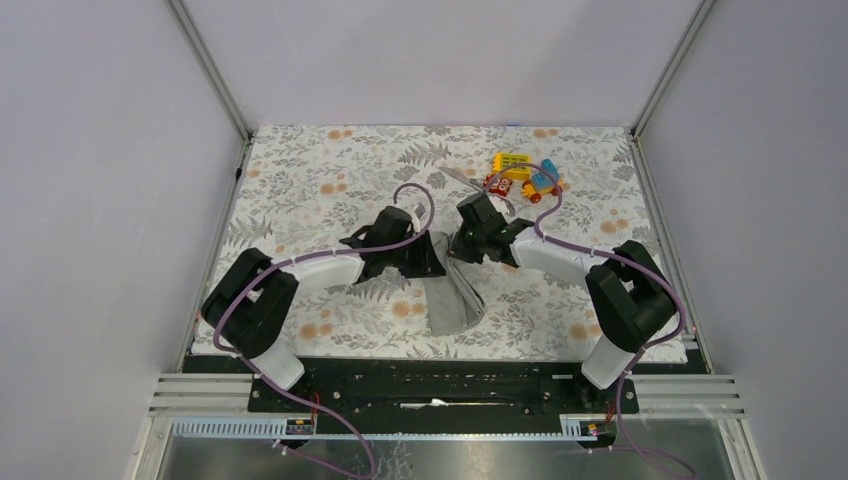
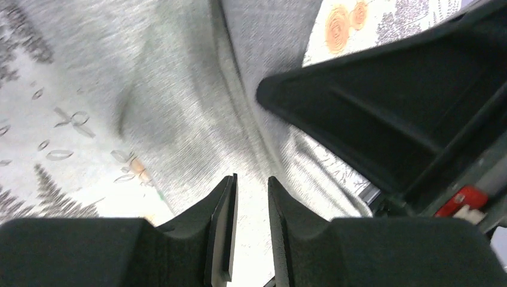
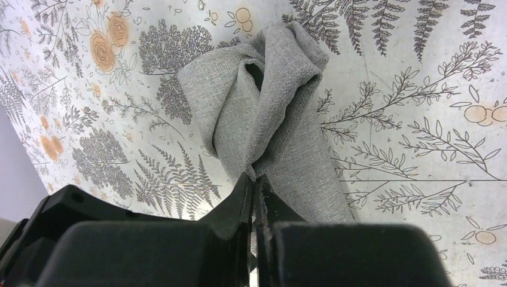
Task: Fold the napkin into a case and place the utensils inside
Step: Fold the 2/3-rectangle-folded napkin at the center of the board.
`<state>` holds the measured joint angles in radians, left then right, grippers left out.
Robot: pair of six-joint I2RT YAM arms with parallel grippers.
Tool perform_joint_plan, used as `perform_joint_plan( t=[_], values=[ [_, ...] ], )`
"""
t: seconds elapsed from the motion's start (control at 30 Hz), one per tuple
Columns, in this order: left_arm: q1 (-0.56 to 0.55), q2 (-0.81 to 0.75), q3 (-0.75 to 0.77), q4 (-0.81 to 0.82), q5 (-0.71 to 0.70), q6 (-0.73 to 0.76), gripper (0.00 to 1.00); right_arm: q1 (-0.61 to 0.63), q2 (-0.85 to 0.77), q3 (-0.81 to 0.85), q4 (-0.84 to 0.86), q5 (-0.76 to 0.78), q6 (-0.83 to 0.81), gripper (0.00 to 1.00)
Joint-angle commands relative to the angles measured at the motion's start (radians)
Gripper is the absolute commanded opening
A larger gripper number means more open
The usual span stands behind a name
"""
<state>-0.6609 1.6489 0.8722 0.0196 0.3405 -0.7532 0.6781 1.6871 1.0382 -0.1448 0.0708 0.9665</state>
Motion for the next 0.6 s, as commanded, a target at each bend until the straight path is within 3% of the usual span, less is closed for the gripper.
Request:
perform_joint_plan(
  t=[0.0,0.3,0.57],
  values=[
    [0.034,-0.058,-0.076,-0.002,-0.022,0.031,0.31,0.002,-0.007,0.007,0.033,0.044,0.024,0.00],
    [0.055,0.073,-0.119,0.108,-0.028,0.016,0.17,0.048,0.062,0.072,0.010,0.058,0.075,0.00],
    [0.056,0.069,-0.142,0.111,-0.042,0.021,0.15,0.111,0.146,0.104,0.019,0.124,0.146,0.00]
  ],
)
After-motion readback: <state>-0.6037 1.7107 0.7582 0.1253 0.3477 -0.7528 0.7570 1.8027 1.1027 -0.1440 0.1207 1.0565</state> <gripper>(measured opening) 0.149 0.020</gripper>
